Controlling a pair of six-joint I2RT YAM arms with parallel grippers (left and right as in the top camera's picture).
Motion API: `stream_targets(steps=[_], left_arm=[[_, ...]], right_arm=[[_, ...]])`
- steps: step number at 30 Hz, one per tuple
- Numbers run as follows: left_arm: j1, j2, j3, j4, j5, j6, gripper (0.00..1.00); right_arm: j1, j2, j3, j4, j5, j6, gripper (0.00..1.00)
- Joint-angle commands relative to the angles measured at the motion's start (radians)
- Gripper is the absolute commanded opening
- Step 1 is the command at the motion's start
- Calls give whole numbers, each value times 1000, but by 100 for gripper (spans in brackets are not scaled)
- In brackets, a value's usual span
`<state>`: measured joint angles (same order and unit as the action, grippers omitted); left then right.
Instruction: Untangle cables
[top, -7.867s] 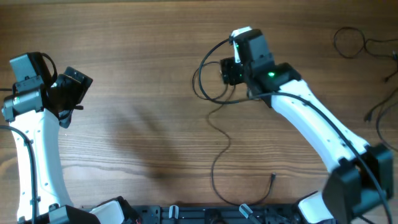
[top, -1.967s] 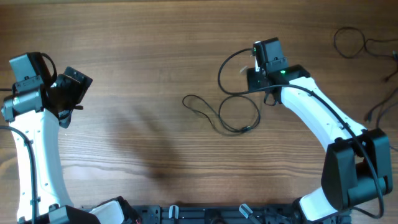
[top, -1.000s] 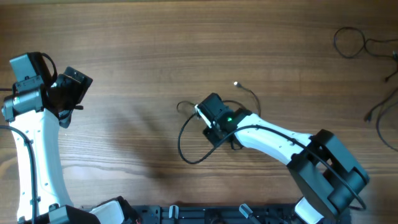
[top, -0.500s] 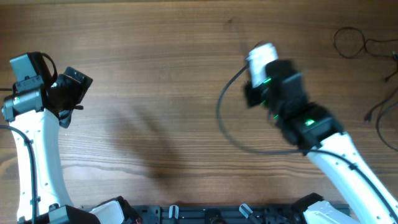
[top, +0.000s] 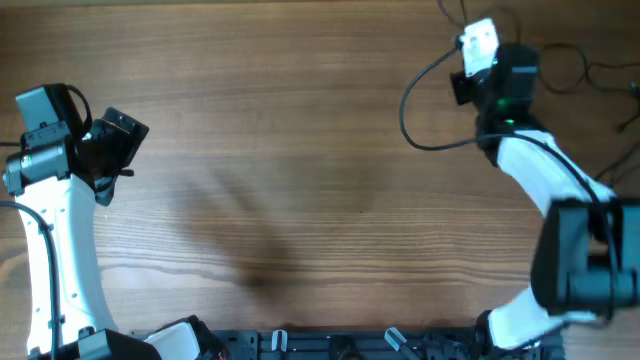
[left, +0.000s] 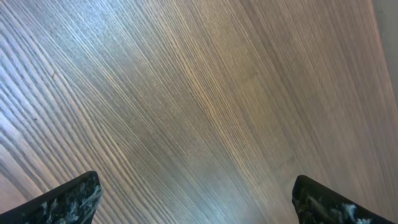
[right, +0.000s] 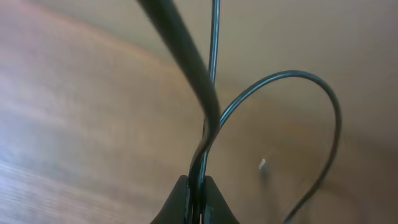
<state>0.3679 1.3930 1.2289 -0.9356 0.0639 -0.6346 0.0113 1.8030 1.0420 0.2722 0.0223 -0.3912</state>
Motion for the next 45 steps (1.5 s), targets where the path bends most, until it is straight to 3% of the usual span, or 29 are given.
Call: stream_targets(steps=[1,4,8,11,14,16,20,24,27,33,38,39,40,41,42,45], left_arm=[[1,-1,5,2,-10,-10,100],[1,-1,5,2,-10,-10,100],[1,-1,5,2,-10,-10,100],[1,-1,5,2,-10,-10,100],[1,-1,5,2,-10,-10,100],[1,-1,5,2,-10,-10,100],[1,-1,5,2,-10,-10,100],[1,-1,5,2,-10,-10,100],[1,-1,5,2,-10,-10,100],[1,-1,5,2,-10,-10,100],[1,-1,5,2,-10,-10,100],[1,-1,5,2,-10,-10,100],[1,-1,5,2,-10,-10,100],[1,-1,5,2,-10,-10,100],[1,-1,5,2,-10,-10,100],[1,-1,5,2,-10,-10,100]], right_arm=[[-20,115,7,77,83,55,4],[-62,158,8,149,74,66,4],[-97,171,8,157,-181,80,4],[-45,174,8,158,-409,107,4],[45,179,8,154,-393,26,4],[98,187,8,165,-222,-40,4],[38,219,7,189,-47,-148,4],[-68,249,7,192,-211,-78,4],[-60,277,8,235,-282,-80,4],[-9,348,17,292,-398,-430,4],[-11,349,72,291,-257,-526,4],[-18,349,74,292,-255,-524,7],[-21,349,74,292,-254,-517,26],[-20,348,74,292,-233,-495,93],[-18,345,74,292,-224,-473,100],[1,311,73,246,-175,-310,100]])
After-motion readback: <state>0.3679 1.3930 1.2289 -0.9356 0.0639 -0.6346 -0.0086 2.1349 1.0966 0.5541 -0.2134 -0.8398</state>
